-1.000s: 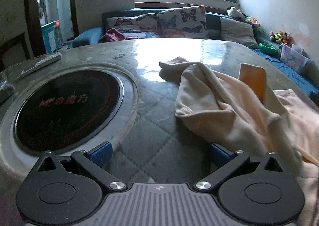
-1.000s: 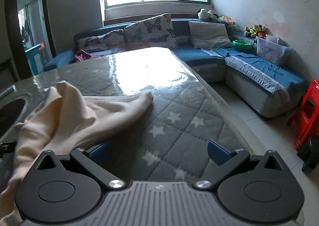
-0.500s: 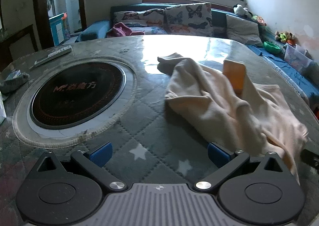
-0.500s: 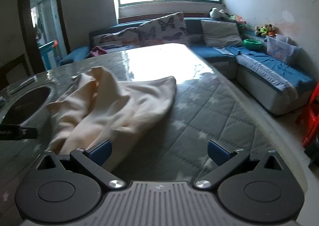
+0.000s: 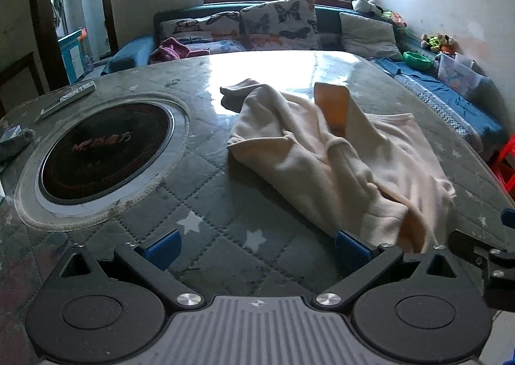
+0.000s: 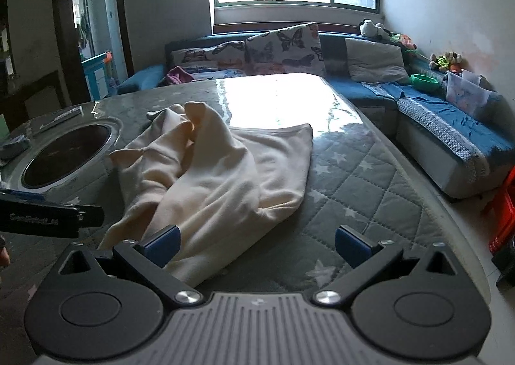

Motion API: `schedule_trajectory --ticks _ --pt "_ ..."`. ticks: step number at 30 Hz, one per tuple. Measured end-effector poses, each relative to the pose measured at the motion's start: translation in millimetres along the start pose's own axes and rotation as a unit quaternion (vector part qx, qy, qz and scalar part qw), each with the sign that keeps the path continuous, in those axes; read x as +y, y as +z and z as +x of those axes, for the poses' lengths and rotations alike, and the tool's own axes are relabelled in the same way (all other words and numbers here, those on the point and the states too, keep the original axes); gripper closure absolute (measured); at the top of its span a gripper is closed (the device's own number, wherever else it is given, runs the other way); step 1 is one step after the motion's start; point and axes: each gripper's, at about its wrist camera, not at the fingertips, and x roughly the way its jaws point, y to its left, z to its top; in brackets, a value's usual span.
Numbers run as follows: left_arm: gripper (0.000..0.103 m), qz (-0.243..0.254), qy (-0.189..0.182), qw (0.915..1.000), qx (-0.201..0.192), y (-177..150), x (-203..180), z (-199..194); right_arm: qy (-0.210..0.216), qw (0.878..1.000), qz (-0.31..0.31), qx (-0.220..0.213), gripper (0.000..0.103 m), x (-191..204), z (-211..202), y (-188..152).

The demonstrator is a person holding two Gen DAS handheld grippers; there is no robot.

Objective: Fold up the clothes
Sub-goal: 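Move both grippers over the crumpled cream sweatshirt toward its hem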

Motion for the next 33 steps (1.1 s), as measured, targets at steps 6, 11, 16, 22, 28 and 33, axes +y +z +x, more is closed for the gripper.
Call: schedule_trajectory --ticks 6,11,16,22,28,33 --pt "0.000 0.006 0.001 1.0000 0.007 -3 -3 -5 0.011 1.000 -0.002 0.006 0.000 4 -5 -4" --pt "0.000 0.009 0.003 0.9999 0.010 -4 -4 -6 0.019 1.000 -0.002 0.011 0.000 7 -8 -7" --pt "0.000 0.011 0.005 0.9998 0.014 -4 -4 -6 0.024 1.000 -0.004 0.013 0.000 10 -10 -8" --pt "0.000 0.013 0.006 0.9997 0.018 -5 -4 -6 0.024 1.000 -0.006 0.015 0.000 12 -10 -8" --pt "0.000 0.018 0.007 0.9996 0.022 -6 -6 -6 0.027 0.999 -0.009 0.017 0.000 15 -10 -9" --pt "0.000 0.021 0.007 0.9994 0.026 -6 -8 -5 0.029 0.999 -0.009 0.018 0.000 15 -9 -8"
